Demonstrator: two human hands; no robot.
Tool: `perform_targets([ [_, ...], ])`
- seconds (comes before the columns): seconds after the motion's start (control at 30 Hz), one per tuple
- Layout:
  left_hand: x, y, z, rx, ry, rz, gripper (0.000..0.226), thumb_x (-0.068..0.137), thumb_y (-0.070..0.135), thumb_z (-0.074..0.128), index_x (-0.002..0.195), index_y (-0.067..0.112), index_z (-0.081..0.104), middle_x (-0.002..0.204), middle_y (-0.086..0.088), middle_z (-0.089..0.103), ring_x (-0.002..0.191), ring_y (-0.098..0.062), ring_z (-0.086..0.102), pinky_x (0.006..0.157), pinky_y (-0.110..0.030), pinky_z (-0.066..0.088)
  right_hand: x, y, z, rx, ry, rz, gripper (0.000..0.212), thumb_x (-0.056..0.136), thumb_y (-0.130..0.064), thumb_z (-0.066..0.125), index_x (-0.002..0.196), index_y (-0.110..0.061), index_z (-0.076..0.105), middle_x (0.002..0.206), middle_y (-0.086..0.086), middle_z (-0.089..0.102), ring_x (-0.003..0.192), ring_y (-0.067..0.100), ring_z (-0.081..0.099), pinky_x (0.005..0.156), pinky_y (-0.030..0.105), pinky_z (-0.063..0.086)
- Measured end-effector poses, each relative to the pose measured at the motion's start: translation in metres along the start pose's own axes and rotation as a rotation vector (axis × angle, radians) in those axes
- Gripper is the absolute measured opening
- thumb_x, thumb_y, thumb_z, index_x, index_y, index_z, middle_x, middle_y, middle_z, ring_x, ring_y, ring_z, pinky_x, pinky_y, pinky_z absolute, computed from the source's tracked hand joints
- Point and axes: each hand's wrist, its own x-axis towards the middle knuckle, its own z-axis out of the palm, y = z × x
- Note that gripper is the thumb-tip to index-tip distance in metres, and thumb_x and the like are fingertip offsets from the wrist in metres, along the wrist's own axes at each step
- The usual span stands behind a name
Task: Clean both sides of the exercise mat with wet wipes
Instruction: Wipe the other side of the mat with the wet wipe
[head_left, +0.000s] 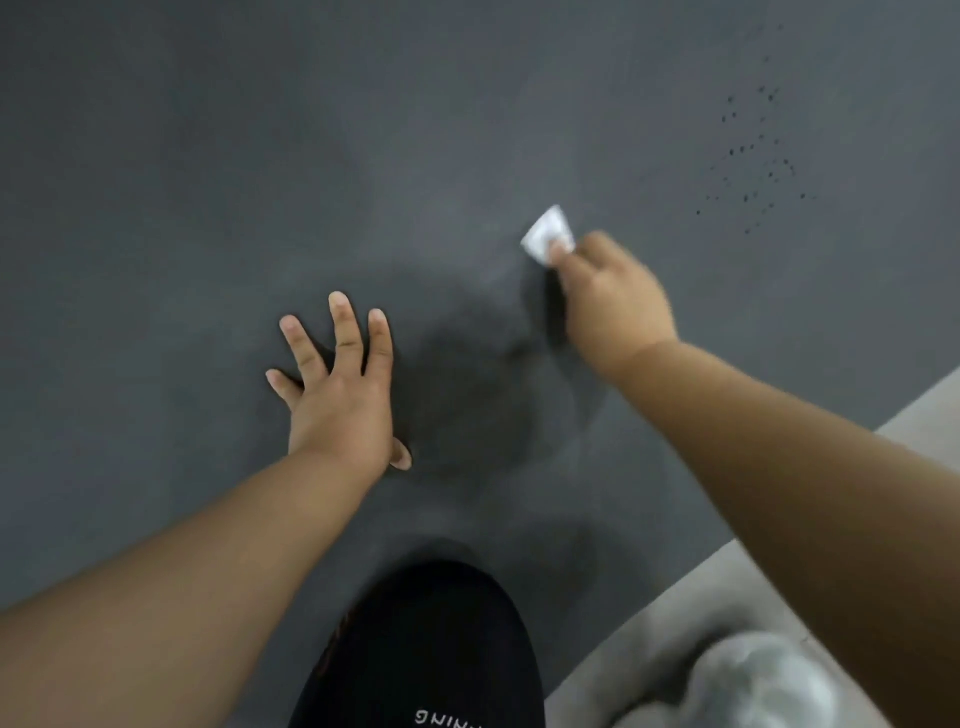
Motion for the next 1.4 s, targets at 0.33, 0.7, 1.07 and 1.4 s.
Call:
perform_targets([
  [0.33, -0.002, 0.009, 0.002, -0.026, 0.060, -0.093, 0.142, 0.057, 0.037, 0.088, 0.146, 0.022, -0.022, 0.147, -0.003, -0.037, 0.137, -0.046, -0.021, 0.111, -0.059, 0.016, -0.040, -0.021, 0.024, 0.190, 0.012, -0.404, 0.032, 0.075, -0.007, 0.045, 0.093, 0.002, 0.069, 0.071, 0.015, 0.059, 0.050, 0.031, 0.054, 0.041, 0.027, 0.038],
  [0.7, -0.013, 0.049, 0.003, 0.021, 0.135, -0.213, 0.105, 0.079, 0.001, 0.066, 0.147, 0.005, -0.014, 0.151, -0.015, -0.027, 0.143, -0.036, -0.011, 0.103, -0.045, 0.037, -0.034, 0.159, -0.024, -0.054, 0.069, 0.189, 0.024, 0.089, -0.003, 0.043, 0.109, 0.003, 0.055, 0.099, 0.021, 0.045, 0.076, 0.033, 0.044, 0.062, 0.034, 0.031],
  [1.07, -0.028, 0.160, 0.022, -0.079, 0.132, -0.004, 0.110, 0.078, 0.048, 0.070, 0.150, 0.020, -0.008, 0.152, -0.006, -0.030, 0.141, -0.037, -0.018, 0.114, -0.046, 0.016, -0.192, 0.094, 0.041, 0.192, 0.061, -0.448, 0.037, 0.080, -0.012, 0.044, 0.106, 0.002, 0.067, 0.075, 0.012, 0.057, 0.057, 0.030, 0.052, 0.047, 0.030, 0.039],
  [1.4, -0.024, 0.173, 0.031, -0.103, 0.205, -0.069, 0.111, 0.074, 0.041, 0.076, 0.151, 0.020, -0.002, 0.154, -0.007, -0.026, 0.142, -0.038, -0.016, 0.113, -0.050, 0.020, -0.173, 0.227, 0.003, 0.085, 0.277, 0.345, 0.014, 0.087, -0.003, 0.048, 0.082, 0.006, 0.058, 0.079, 0.023, 0.050, 0.064, 0.040, 0.050, 0.053, 0.035, 0.034],
])
